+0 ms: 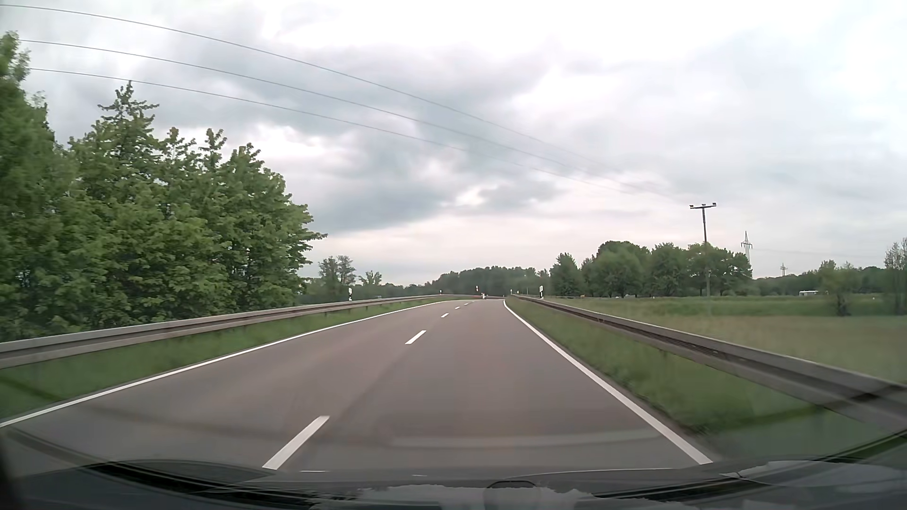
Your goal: Follow the waypoints while adhering to traffic rules and regulations
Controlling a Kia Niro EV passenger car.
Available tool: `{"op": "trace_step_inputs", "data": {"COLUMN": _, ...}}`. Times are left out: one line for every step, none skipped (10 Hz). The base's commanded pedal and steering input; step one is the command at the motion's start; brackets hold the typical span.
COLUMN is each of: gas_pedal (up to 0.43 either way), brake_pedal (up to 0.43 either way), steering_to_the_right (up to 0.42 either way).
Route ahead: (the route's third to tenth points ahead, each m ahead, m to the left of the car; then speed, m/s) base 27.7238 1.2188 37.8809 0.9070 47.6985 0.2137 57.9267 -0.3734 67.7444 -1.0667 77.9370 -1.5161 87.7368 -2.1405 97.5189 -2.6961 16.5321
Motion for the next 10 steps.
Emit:
{"op": "trace_step_inputs", "data": {"gas_pedal": 0.138, "brake_pedal": 0.0, "steering_to_the_right": 0.005}}
{"op": "trace_step_inputs", "data": {"gas_pedal": 0.138, "brake_pedal": 0.0, "steering_to_the_right": 0.005}}
{"op": "trace_step_inputs", "data": {"gas_pedal": 0.138, "brake_pedal": 0.0, "steering_to_the_right": 0.005}}
{"op": "trace_step_inputs", "data": {"gas_pedal": 0.138, "brake_pedal": 0.0, "steering_to_the_right": 0.005}}
{"op": "trace_step_inputs", "data": {"gas_pedal": 0.138, "brake_pedal": 0.0, "steering_to_the_right": 0.005}}
{"op": "trace_step_inputs", "data": {"gas_pedal": 0.138, "brake_pedal": 0.0, "steering_to_the_right": 0.006}}
{"op": "trace_step_inputs", "data": {"gas_pedal": 0.138, "brake_pedal": 0.0, "steering_to_the_right": 0.006}}
{"op": "trace_step_inputs", "data": {"gas_pedal": 0.138, "brake_pedal": 0.0, "steering_to_the_right": 0.006}}
{"op": "trace_step_inputs", "data": {"gas_pedal": 0.138, "brake_pedal": 0.0, "steering_to_the_right": 0.006}}
{"op": "trace_step_inputs", "data": {"gas_pedal": 0.138, "brake_pedal": 0.0, "steering_to_the_right": 0.006}}
